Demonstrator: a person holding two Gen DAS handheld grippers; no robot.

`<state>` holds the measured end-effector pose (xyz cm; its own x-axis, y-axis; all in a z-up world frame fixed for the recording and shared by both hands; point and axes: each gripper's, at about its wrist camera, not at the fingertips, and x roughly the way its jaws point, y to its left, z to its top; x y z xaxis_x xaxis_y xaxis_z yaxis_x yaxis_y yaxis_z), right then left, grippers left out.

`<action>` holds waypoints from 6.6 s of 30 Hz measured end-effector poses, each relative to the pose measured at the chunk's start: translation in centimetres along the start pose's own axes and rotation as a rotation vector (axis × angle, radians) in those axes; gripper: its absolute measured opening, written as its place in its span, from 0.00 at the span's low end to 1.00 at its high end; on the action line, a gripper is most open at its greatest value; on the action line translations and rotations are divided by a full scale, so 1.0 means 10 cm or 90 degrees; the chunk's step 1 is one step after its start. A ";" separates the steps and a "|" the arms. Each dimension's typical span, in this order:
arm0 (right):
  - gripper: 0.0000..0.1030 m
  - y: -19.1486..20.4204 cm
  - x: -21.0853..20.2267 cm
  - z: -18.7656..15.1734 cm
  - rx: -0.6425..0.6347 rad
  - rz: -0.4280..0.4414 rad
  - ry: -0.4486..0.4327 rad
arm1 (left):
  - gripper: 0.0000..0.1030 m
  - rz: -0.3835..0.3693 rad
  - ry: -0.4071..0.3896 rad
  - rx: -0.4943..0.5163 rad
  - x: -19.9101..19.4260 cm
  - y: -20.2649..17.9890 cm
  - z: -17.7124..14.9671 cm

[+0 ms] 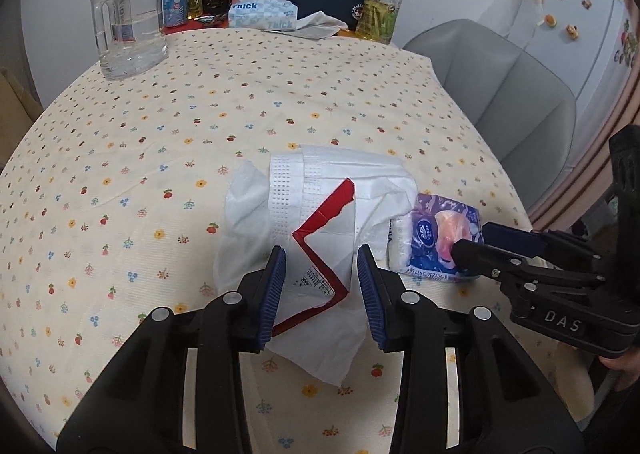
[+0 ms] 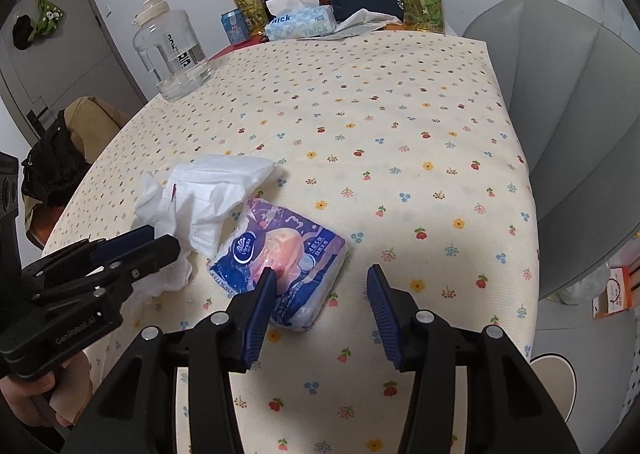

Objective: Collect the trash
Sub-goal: 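Grasp the white red-trimmed mask with the left tool while the right tool grasps the blue wipe packet, then carry the mask and wipe packet with both tools over the bin, then open both tools to drop the mask and wipe packet into the bin, then move both tools back over the white tissue on the table, then grasp the white tissue with the left tool while the right tool grasps the white paper sheet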

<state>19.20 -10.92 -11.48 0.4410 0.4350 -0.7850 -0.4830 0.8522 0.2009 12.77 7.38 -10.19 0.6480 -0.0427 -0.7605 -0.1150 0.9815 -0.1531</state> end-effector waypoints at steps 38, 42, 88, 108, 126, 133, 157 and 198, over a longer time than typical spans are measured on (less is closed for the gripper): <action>0.08 -0.64 -1.36 -0.53 0.080 -0.024 -0.172 | 0.16 -0.116 -0.092 0.019 -0.66 -0.51 0.14; 0.08 -0.80 -1.46 -0.61 0.098 -0.046 -0.179 | 0.16 -0.134 -0.087 0.039 -0.60 -0.73 0.17; 0.12 -3.38 -1.76 -2.45 0.451 -0.209 -0.154 | 0.16 -0.257 0.098 0.313 0.51 -3.65 -0.32; 0.64 -3.80 -2.15 -3.08 0.553 -0.269 -0.199 | 0.16 -0.267 0.209 0.417 1.07 -4.56 -0.93; 0.67 -3.72 -2.30 -2.96 0.547 -0.281 -0.202 | 0.85 -0.318 0.234 0.360 1.03 -4.65 -0.92; 0.85 -3.55 -2.37 -2.79 0.523 -0.272 -0.226 | 0.94 -0.311 0.159 0.284 0.73 -4.14 -0.54; 0.93 -2.12 -2.16 -1.65 0.321 -0.313 -0.253 | 0.94 -0.220 -0.109 0.037 -0.38 -2.02 0.11; 0.88 0.09 -1.12 -0.67 0.012 -0.089 -0.179 | 0.82 -0.086 -0.062 -0.132 -0.69 0.64 -0.58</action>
<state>8.75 -16.95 -6.44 0.6956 0.3737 -0.6137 -0.3891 0.9139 0.1154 3.24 12.84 -9.55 0.7363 -0.1425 -0.6614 -0.1675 0.9087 -0.3823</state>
